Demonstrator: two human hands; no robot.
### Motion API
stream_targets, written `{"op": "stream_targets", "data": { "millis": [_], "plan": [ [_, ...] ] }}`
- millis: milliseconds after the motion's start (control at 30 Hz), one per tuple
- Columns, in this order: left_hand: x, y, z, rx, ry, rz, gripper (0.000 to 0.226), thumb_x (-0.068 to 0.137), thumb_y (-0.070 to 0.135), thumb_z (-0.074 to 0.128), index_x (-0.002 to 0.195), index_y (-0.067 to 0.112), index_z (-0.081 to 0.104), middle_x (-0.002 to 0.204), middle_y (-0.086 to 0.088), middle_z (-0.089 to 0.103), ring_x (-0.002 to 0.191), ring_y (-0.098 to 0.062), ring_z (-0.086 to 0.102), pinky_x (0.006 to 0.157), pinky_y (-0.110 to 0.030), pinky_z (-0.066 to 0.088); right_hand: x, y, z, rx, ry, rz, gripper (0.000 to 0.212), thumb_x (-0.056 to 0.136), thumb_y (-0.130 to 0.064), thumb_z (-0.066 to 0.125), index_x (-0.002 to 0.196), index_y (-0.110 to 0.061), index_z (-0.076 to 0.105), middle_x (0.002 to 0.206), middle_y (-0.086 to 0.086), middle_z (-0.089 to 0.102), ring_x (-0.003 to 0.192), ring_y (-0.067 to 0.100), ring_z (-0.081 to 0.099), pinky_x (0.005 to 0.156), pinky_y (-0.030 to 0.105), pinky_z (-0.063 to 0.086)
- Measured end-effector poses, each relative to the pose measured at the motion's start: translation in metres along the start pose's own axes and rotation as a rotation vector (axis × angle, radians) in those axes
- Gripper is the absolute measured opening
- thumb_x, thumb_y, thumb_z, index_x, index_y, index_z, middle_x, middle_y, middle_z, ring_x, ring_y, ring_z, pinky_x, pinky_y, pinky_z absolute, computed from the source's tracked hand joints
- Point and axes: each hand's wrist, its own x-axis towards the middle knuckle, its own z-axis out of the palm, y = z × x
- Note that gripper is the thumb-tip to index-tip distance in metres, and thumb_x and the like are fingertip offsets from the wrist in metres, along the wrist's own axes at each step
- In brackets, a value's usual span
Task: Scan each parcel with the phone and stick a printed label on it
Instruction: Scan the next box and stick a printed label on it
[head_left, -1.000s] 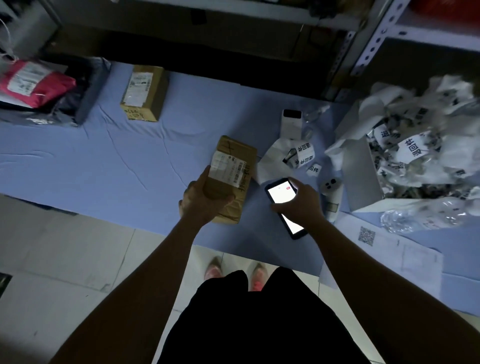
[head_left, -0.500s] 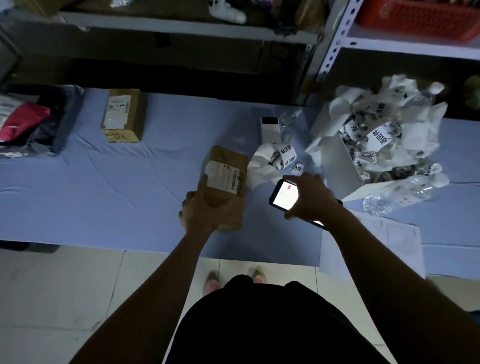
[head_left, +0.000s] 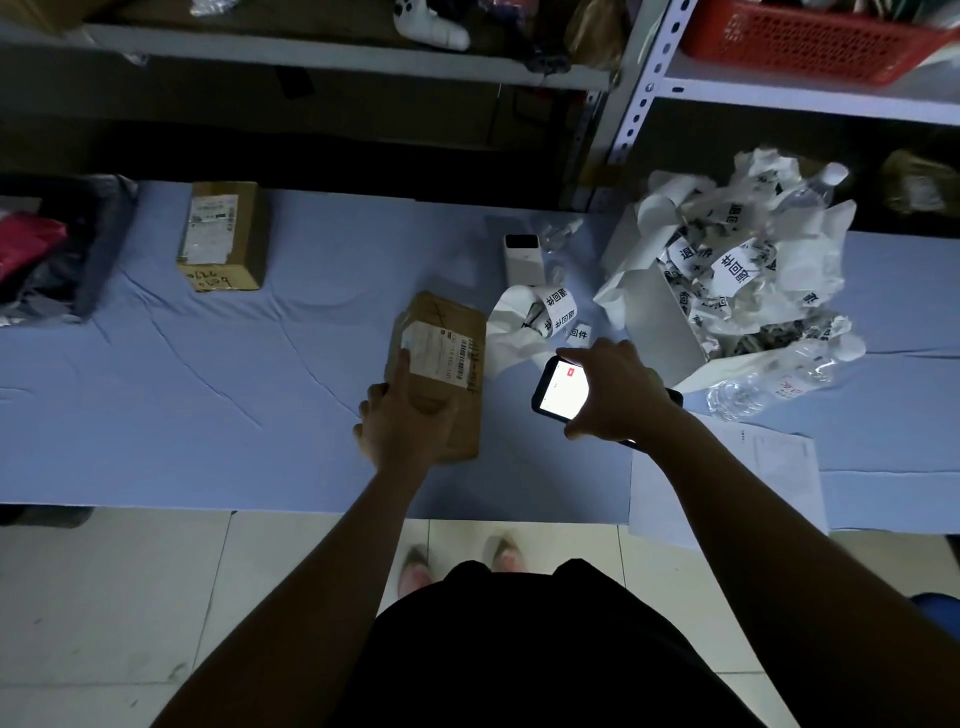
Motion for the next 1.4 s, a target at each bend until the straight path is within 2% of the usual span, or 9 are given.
{"op": "stream_targets", "data": {
  "millis": [267,433,633,833,933,1100,1167,1267,1400],
  "plan": [
    [0.017,-0.002,-0.002,-0.058,-0.054,-0.046,0.091,0.08,0.062,0.068,0.155,0.036,0.022,0.135,-0.01,0.052,0.123,-0.034,0.051,0.099,-0.049,0.041,0.009,0.014,0.021,0.131,0.046,0.053,0.087,0.057,-0.04,0.093,0.134,-0.025,0.057,0.107,0.005,0.061,0.12,0.031,0.051,0.096,0.045,0.051],
    [0.032,-0.022,-0.013,-0.289,-0.175,-0.086,0.091,0.079,0.056,0.074,0.154,0.035,0.027,0.139,-0.006,0.056,0.126,-0.033,0.054,0.101,-0.052,0.05,0.028,0.022,0.077,0.249,0.042,0.177,0.104,0.06,-0.044,0.094,0.15,-0.021,0.046,0.134,0.015,0.054,0.123,0.033,0.053,0.097,0.043,0.051],
    [0.032,-0.015,-0.026,-0.205,-0.18,-0.12,0.102,0.07,0.076,0.064,0.153,0.028,0.031,0.142,-0.008,0.053,0.127,-0.032,0.054,0.102,-0.053,0.049,0.057,0.028,0.122,0.212,0.016,0.206,0.089,0.065,-0.047,0.09,0.141,-0.025,0.049,0.129,0.012,0.048,0.122,0.036,0.048,0.083,0.041,0.05],
    [0.038,-0.002,-0.036,-0.099,-0.084,-0.095,0.081,0.089,0.054,0.064,0.155,0.022,0.028,0.144,-0.013,0.048,0.132,-0.034,0.048,0.107,-0.053,0.042,0.077,0.023,0.126,0.075,-0.012,0.135,0.081,0.067,-0.058,0.081,0.132,-0.021,0.049,0.121,0.011,0.05,0.115,0.035,0.053,0.087,0.044,0.049],
    [0.043,0.001,-0.042,-0.088,-0.039,-0.067,0.076,0.092,0.047,0.065,0.154,0.022,0.03,0.144,-0.015,0.048,0.132,-0.033,0.048,0.107,-0.054,0.042,0.087,0.014,0.115,0.043,0.142,0.064,0.073,0.078,-0.061,0.066,0.131,-0.013,0.053,0.125,0.012,0.052,0.116,0.036,0.051,0.089,0.044,0.044],
    [0.052,0.002,-0.044,-0.092,-0.004,-0.051,0.07,0.092,0.043,0.065,0.152,0.021,0.035,0.141,-0.016,0.051,0.131,-0.033,0.049,0.107,-0.053,0.042,0.125,-0.027,0.086,0.282,0.601,-0.131,0.038,0.08,-0.028,0.07,0.11,-0.005,0.067,0.113,0.02,0.061,0.107,0.041,0.057,0.087,0.046,0.047],
    [0.058,0.0,-0.044,-0.112,-0.012,-0.048,0.068,0.093,0.042,0.064,0.151,0.022,0.036,0.141,-0.013,0.05,0.132,-0.031,0.049,0.107,-0.051,0.042,0.144,-0.047,0.079,0.265,0.435,-0.138,0.04,0.084,-0.037,0.068,0.11,-0.007,0.065,0.108,0.019,0.063,0.104,0.04,0.059,0.086,0.046,0.049],
    [0.072,-0.005,-0.046,-0.146,-0.022,-0.026,0.063,0.094,0.043,0.063,0.149,0.024,0.039,0.143,-0.009,0.05,0.132,-0.029,0.049,0.108,-0.051,0.043,0.163,-0.064,0.089,-0.035,0.121,-0.113,0.055,0.087,-0.054,0.062,0.124,-0.014,0.059,0.116,0.011,0.065,0.108,0.033,0.064,0.09,0.039,0.048],
    [0.09,-0.011,-0.052,-0.202,-0.027,0.025,0.056,0.095,0.041,0.062,0.146,0.024,0.044,0.142,-0.006,0.051,0.13,-0.025,0.05,0.108,-0.046,0.044,0.166,-0.06,0.104,-0.239,0.073,-0.076,0.051,0.09,-0.054,0.065,0.123,-0.015,0.062,0.12,0.009,0.063,0.109,0.029,0.063,0.087,0.037,0.047]
  ]
}}
